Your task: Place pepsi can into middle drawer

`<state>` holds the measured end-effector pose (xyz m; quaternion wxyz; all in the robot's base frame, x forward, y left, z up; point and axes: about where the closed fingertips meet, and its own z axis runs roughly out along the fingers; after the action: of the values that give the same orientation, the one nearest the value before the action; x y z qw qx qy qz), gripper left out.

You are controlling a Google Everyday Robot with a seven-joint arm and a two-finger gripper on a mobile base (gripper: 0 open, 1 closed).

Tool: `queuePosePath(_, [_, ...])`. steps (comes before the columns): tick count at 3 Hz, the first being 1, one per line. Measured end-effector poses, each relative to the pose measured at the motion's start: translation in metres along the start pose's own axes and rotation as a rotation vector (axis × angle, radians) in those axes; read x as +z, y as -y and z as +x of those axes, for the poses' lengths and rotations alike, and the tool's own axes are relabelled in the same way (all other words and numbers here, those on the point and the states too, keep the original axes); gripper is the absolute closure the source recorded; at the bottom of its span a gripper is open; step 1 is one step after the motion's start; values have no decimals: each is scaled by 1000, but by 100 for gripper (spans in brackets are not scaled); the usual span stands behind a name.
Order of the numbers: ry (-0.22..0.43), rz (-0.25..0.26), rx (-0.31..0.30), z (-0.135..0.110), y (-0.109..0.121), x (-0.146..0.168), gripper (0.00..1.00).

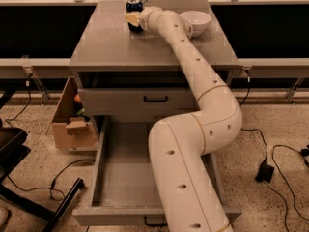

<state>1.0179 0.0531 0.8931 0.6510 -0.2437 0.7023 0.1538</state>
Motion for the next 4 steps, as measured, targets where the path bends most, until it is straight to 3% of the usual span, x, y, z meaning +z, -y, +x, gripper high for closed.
queuePosePath(1, [7,-7,0,-5,-1,-2,100])
queuePosePath(2, [33,-37,0,-25,-6,-10,100])
queuePosePath(3, [39,-122,8,-54,-14,-39,100])
queuePosePath(4, [7,-188,0,-91,-14,-98,100])
